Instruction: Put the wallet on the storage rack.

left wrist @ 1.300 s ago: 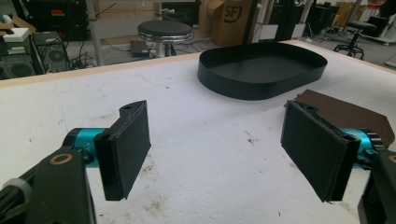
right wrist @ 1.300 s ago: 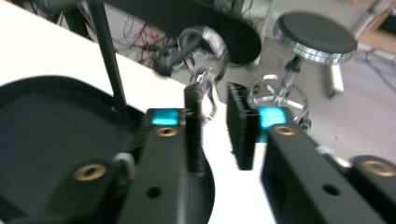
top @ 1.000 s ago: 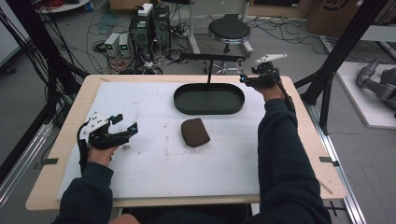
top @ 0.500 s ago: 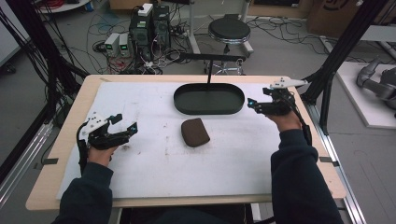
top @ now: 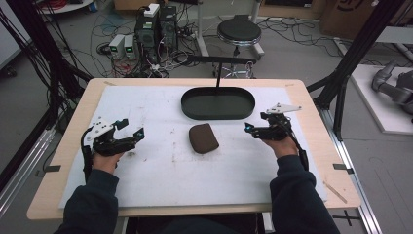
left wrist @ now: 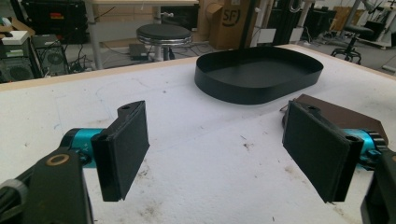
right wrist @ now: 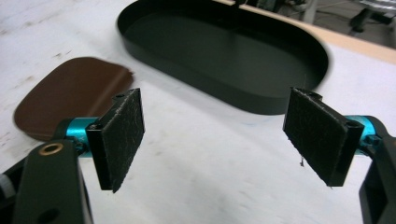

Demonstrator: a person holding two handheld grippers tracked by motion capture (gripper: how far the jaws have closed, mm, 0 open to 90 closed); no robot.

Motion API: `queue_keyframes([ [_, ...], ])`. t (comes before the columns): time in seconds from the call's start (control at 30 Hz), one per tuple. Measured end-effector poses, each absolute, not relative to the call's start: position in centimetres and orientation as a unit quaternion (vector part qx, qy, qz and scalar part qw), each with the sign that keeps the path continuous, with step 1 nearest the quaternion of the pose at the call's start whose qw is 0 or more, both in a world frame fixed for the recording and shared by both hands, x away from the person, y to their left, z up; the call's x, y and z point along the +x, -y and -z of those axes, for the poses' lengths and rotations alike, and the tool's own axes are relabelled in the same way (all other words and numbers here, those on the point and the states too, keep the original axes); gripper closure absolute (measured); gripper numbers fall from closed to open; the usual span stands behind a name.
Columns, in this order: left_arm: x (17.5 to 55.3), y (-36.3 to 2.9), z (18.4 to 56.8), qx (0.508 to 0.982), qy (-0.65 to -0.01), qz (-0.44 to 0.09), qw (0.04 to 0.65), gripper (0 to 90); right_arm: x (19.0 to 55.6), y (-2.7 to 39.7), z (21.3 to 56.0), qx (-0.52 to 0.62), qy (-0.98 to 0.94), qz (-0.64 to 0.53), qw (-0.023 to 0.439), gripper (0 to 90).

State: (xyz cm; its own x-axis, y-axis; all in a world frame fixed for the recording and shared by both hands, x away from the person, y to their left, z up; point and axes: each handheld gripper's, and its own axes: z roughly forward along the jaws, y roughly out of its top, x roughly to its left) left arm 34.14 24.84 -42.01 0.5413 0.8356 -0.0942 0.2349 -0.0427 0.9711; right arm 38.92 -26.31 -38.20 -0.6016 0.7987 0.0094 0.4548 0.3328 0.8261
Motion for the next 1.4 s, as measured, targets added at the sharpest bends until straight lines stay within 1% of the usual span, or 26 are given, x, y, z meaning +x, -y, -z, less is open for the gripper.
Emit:
queue_keyframes([
  [0.13, 34.2, -24.9, 42.0, 0.673, -0.398, -0.265, 0.564, 22.5, 38.9, 24.7, 38.6, 0.388, -0.793, -0.426, 0.197, 21.0],
  [0.17, 34.1, -24.9, 42.0, 0.673, -0.398, -0.265, 0.565, 22.6, 38.9, 23.5, 39.0, 0.380, -0.798, -0.425, 0.193, 21.0],
  [0.27, 34.0, -24.8, 41.9, 0.673, -0.398, -0.266, 0.564, 22.6, 39.0, 21.8, 39.5, 0.370, -0.807, -0.421, 0.185, 21.0],
  [0.3, 34.0, -24.8, 41.9, 0.674, -0.398, -0.268, 0.562, 22.6, 39.0, 21.8, 39.5, 0.370, -0.807, -0.421, 0.185, 21.0],
  [0.4, 33.9, -24.7, 41.8, 0.675, -0.396, -0.269, 0.561, 22.6, 38.7, 19.6, 40.1, 0.356, -0.816, -0.422, 0.171, 21.0],
  [0.43, 33.8, -24.7, 41.8, 0.675, -0.397, -0.270, 0.560, 22.6, 38.7, 19.6, 40.1, 0.356, -0.816, -0.422, 0.171, 21.0],
  [0.53, 33.8, -24.5, 41.8, 0.677, -0.395, -0.270, 0.559, 22.6, 38.5, 17.1, 40.9, 0.343, -0.828, -0.414, 0.158, 21.0],
  [0.6, 33.9, -24.5, 41.8, 0.678, -0.394, -0.268, 0.559, 22.5, 38.5, 16.5, 41.1, 0.341, -0.831, -0.410, 0.157, 21.2],
  [0.7, 33.9, -24.6, 41.8, 0.677, -0.397, -0.268, 0.558, 22.6, 38.7, 15.2, 41.5, 0.334, -0.833, -0.406, 0.171, 21.2],
  [0.83, 34.0, -24.7, 41.9, 0.677, -0.399, -0.268, 0.558, 22.6, 39.3, 13.4, 42.3, 0.339, -0.838, -0.396, 0.159, 21.3],
  [0.97, 34.0, -24.7, 41.9, 0.675, -0.399, -0.268, 0.560, 22.6, 39.6, 12.6, 43.2, 0.339, -0.845, -0.384, 0.152, 20.6],
  [1.1, 34.0, -24.7, 41.9, 0.674, -0.400, -0.268, 0.560, 22.6, 40.0, 12.7, 43.5, 0.347, -0.843, -0.387, 0.141, 18.7],
  [1.13, 34.0, -24.7, 41.9, 0.676, -0.398, -0.267, 0.559, 22.6, 40.3, 12.9, 43.8, 0.356, -0.840, -0.391, 0.119, 18.6],
  [1.17, 34.0, -24.7, 41.9, 0.676, -0.399, -0.268, 0.558, 22.6, 40.3, 12.9, 43.8, 0.356, -0.840, -0.391, 0.119, 18.6],
  [1.23, 34.0, -24.7, 41.9, 0.676, -0.399, -0.267, 0.559, 22.6, 40.7, 13.2, 44.0, 0.362, -0.839, -0.395, 0.100, 18.7],
  [1.33, 34.0, -24.8, 41.9, 0.675, -0.400, -0.268, 0.560, 22.6, 41.0, 13.4, 44.2, 0.364, -0.838, -0.398, 0.083, 18.8],
  [1.4, 34.0, -24.8, 41.9, 0.675, -0.400, -0.268, 0.559, 22.6, 41.1, 13.5, 44.2, 0.365, -0.838, -0.400, 0.071, 20.8],
])
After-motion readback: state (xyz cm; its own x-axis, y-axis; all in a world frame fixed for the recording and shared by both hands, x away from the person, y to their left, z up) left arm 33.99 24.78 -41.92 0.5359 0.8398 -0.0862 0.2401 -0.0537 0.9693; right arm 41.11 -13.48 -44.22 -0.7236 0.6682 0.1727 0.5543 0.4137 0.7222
